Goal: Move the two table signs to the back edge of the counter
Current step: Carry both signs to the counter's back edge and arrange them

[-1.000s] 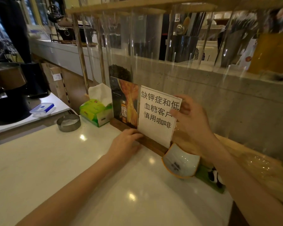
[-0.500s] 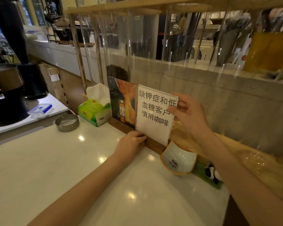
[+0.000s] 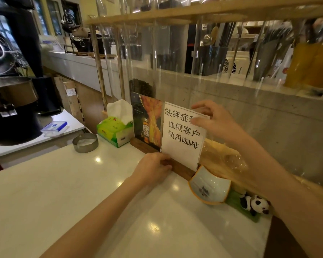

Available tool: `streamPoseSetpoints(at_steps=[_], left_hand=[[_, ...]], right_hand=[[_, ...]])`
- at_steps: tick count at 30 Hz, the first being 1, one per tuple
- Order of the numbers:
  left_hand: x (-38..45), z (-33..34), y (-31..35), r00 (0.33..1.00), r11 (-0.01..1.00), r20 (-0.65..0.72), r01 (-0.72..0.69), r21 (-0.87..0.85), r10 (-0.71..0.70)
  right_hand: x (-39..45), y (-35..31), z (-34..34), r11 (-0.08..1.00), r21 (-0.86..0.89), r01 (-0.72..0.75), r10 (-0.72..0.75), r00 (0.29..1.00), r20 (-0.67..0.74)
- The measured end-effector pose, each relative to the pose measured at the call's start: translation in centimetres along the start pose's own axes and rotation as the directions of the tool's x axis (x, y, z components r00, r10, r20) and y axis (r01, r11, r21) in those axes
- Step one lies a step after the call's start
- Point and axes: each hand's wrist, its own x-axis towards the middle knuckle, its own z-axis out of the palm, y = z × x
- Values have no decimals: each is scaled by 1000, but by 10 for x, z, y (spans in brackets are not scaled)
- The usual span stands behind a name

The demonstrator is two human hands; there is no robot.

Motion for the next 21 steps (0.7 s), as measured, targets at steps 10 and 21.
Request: streamPoseSetpoints(at_steps=[10,21], left_hand=[[8,-18,-37,939,946,-126,306,-110,-319],[13,1,-41,955,954,-102,265,-136,-280]], right_hand=[[86,-53,38,926,-336,172,-112,975,193],[107,-46,65,856,-455,246,-119,950,289]])
